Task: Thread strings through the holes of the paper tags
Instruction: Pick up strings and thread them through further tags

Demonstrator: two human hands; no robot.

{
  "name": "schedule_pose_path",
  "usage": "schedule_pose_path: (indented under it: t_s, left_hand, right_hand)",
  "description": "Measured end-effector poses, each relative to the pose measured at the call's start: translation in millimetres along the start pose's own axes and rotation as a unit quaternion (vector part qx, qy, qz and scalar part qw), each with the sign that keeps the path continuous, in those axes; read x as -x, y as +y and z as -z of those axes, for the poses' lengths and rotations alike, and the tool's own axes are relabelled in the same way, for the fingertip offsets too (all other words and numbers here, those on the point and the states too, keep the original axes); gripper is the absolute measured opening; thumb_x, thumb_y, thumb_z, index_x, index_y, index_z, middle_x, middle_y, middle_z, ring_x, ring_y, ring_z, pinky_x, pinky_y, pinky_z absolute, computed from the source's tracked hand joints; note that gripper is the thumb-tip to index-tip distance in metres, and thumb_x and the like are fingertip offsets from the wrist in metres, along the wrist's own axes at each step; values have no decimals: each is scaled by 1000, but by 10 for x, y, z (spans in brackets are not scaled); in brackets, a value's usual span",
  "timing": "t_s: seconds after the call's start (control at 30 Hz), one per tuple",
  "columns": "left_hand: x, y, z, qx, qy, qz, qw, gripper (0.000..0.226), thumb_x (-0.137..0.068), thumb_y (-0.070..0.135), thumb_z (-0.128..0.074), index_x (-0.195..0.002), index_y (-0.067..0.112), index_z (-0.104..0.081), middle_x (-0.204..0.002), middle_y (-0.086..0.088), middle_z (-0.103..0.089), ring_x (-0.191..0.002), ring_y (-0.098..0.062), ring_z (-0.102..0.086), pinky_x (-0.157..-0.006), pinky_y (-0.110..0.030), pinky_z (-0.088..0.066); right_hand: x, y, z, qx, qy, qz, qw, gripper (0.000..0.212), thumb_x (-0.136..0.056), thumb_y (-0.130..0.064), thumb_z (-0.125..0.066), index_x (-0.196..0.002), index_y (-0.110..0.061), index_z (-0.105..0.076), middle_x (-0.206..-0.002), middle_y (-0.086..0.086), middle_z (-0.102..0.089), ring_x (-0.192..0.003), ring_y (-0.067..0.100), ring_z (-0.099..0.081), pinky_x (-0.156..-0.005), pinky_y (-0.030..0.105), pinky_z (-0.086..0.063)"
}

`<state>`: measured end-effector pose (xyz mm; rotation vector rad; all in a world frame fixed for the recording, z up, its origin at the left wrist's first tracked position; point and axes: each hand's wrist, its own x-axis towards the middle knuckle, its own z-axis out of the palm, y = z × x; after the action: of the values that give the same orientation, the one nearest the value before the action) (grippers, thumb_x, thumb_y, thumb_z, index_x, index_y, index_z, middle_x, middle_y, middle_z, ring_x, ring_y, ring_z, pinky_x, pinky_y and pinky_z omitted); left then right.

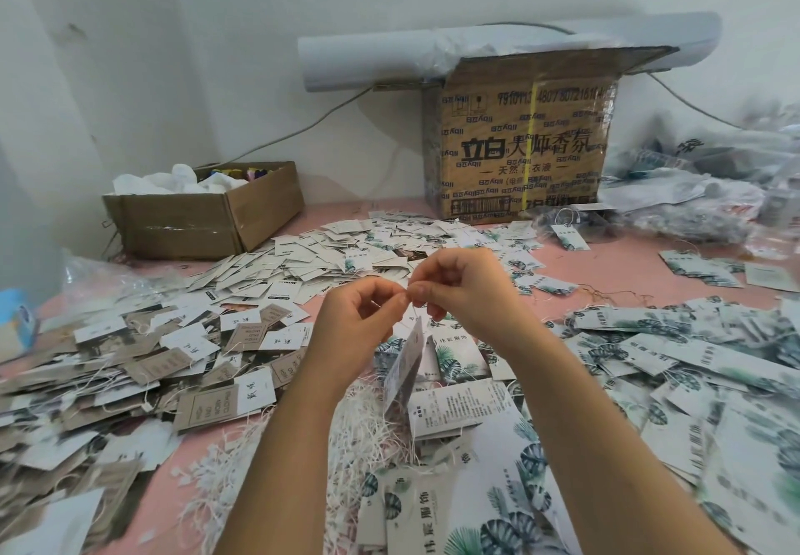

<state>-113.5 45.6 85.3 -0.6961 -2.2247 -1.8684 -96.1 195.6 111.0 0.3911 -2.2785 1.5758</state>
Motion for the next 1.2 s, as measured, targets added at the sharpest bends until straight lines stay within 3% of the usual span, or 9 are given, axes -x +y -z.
schedule_pose_path:
  t_s: [0.33,0.47,0.63,0.77,0.87,1.03,1.2]
  left_hand:
    - [6,10,-15,-28,4,-18,999,13,-87,15,-65,-77,24,-68,-60,8,-59,-54,-7,-48,-54,-22,-45]
    - [-8,13,-23,-59,7,-30,998,11,-86,17,-65,-78,23,-68,-67,-8,-61,-58,-11,-49,-58,-36,-47]
    - [-12,23,-10,-71,-4,-24,997,15,-85,14,-65,-75,24,-68,-67,-2,-62,-60,-10,-52,-61,-34,-47]
    - [-16,32,-8,-91,-23,-18,995,8,-86,14,-65,-80,17,-69,-73,-17,-63,-62,-13,-51,-63,-43,-50]
    - [-9,44,-27,-78,-18,-22,997,10,-87,18,-63,-79,20,-68,-69,-16,-60,-59,-12,-48,-59,-35,-45]
    - [-11,47,-44,-58,12,-26,998,8,-88,20,-63,-81,20,-66,-61,8,-58,-54,-7,-48,-56,-26,-45]
    - [-19,59,-21,-19,24,-32,999,4,-85,22,-66,-81,22,-65,-59,15,-60,-52,-4,-49,-54,-19,-46]
  right_hand:
    - [10,11,-13,-44,32,-52,997,15,-77,-4,-72,-66,-14,-66,-49,-12,-61,-45,-2,-51,-47,15,-46]
    - [9,-21,-28,-27,43,-57,997,15,-78,-7,-72,-66,-14,-65,-48,-10,-61,-43,1,-52,-46,15,-47]
    - [15,-62,-31,66,38,-32,997,12,-77,-11,-74,-68,-15,-67,-55,-6,-61,-46,7,-53,-51,21,-49]
    - [21,-84,-34,76,27,-17,997,12,-77,-10,-73,-68,-17,-69,-56,-8,-62,-48,4,-54,-54,20,-51]
    - [21,-81,-20,50,34,-9,998,13,-77,-8,-73,-68,-16,-69,-54,-11,-62,-47,3,-56,-52,18,-51]
    - [20,-80,-9,-6,29,-16,999,13,-80,0,-68,-75,-12,-70,-58,-6,-63,-50,3,-58,-56,19,-54]
    - [42,-99,-1,-86,19,-24,996,18,-81,4,-64,-74,-12,-69,-62,-1,-65,-53,4,-60,-57,18,-54]
